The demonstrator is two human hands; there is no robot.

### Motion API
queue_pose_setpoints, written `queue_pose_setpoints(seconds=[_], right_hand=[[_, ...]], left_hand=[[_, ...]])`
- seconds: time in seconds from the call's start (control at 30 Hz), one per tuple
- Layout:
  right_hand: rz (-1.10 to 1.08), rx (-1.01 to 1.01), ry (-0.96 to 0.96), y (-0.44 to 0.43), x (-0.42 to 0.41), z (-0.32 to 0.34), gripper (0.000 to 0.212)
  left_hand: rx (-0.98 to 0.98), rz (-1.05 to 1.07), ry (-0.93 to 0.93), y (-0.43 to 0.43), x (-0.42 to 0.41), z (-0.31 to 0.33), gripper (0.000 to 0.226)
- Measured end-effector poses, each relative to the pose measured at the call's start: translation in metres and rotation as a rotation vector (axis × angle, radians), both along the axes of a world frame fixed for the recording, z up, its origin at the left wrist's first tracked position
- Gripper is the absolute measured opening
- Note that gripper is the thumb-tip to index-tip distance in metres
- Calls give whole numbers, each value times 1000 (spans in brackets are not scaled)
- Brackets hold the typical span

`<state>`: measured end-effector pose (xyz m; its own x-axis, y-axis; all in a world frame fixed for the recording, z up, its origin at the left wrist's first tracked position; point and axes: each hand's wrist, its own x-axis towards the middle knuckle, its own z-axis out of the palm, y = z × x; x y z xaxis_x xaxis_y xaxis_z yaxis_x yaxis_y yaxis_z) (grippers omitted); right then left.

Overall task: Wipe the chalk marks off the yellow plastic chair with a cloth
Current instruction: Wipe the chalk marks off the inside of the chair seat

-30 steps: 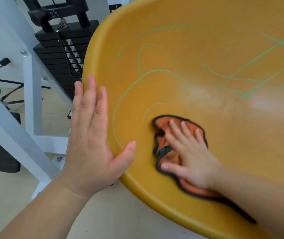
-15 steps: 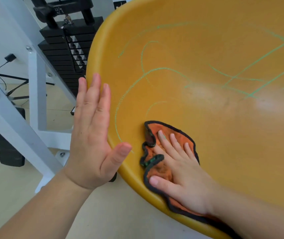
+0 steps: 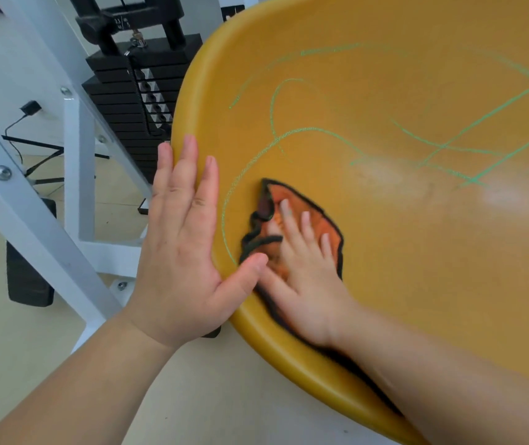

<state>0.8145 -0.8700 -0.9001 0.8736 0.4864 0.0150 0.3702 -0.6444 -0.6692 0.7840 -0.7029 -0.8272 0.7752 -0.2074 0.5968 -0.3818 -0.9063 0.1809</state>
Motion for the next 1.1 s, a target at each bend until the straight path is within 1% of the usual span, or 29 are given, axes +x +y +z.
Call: queue_pose_setpoints(seconds=[0.03,0.07,0.13,0.17,0.23,0.27,0.3,0.37,0.43,0.47,0.53,0.6,0.67,0.73,0.77,0.8,0.87,0.93,0.97,1.03,1.07,1.1], right_hand=[[78,32,32,-7,-12,3,97],[147,19,50,-17,-19,1,95],[212,-131,-12,-42,-13,-11,100],[185,-230,-54,-52,0,-19,104],[18,-360,-73,-65,35,-30,120],[-99,-372,-55,-68,55,-32,131],[-209,-358,-28,-67,74,-30,136],[-370,-275,61,-52,99,-20,138],[-408,-129,124,-19,105,-4,139],[-363,-61,109,2,100,5,135],[-209,65,11,33,70,18,119],[-59,155,-59,39,35,22,108],[90,157,-59,23,8,19,106],[206,70,-61,3,-4,9,102],[219,19,-78,-3,-1,4,101],[196,-24,-99,-6,9,-1,103],[65,-69,-122,-1,43,-6,119],[-126,-40,-100,8,85,-2,131],[-222,1,-67,14,104,4,132],[-380,88,33,28,129,20,120],[-425,114,63,37,132,28,110],[-433,134,54,47,128,33,102]], left_hand=[[3,0,2,-1,0,1,95],[8,-9,3,-1,-1,2,98],[39,-34,8,0,-2,5,111],[66,-36,19,3,-2,7,122],[108,-19,53,10,-2,10,137],[107,-7,76,13,-1,11,142],[94,3,101,16,-1,12,145],[63,5,144,17,-1,11,150],[30,-22,160,17,-1,10,148],[10,-49,166,16,0,10,145],[-27,-100,175,17,1,9,139],[-56,-130,180,19,3,9,135],[-72,-152,182,20,3,8,134],[-77,-164,179,20,4,8,134],[-83,-169,181,20,5,8,134],[-97,-174,186,19,6,8,135],[-137,-178,189,17,7,8,135],[-153,-172,167,15,8,7,136],[-161,-171,159,14,8,6,136],[-188,-169,148,11,9,4,136],[-203,-165,143,10,9,4,136],[-213,-162,138,9,9,4,136]])
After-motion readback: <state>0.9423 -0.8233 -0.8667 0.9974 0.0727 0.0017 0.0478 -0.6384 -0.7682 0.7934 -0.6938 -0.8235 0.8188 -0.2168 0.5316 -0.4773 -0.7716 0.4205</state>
